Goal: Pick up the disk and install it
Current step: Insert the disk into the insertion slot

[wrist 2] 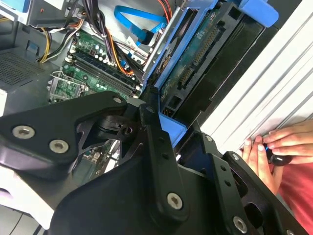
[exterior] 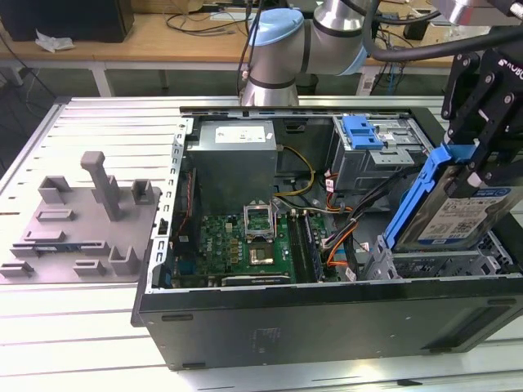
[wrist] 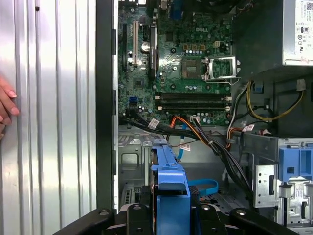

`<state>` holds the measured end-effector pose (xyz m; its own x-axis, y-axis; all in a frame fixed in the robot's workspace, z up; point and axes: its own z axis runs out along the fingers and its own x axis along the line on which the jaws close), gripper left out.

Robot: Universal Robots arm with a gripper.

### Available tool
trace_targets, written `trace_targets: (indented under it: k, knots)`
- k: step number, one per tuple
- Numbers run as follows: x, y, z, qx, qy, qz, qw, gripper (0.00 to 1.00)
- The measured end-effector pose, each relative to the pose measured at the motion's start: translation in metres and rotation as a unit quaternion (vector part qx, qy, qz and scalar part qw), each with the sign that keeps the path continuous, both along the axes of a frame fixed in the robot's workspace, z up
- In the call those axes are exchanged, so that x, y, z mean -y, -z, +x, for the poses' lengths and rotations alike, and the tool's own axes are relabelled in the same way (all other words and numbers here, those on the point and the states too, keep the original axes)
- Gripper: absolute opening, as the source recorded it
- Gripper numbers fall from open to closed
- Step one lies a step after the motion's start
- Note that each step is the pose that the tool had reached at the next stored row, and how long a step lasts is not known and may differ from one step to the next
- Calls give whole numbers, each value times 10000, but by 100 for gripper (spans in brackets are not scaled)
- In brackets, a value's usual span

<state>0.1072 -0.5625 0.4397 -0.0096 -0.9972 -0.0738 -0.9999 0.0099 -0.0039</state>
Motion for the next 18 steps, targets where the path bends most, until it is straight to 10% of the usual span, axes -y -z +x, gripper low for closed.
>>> trace_targets:
  k: [18]
  knots:
    - [0,100,0,0,0,0,10000,37]
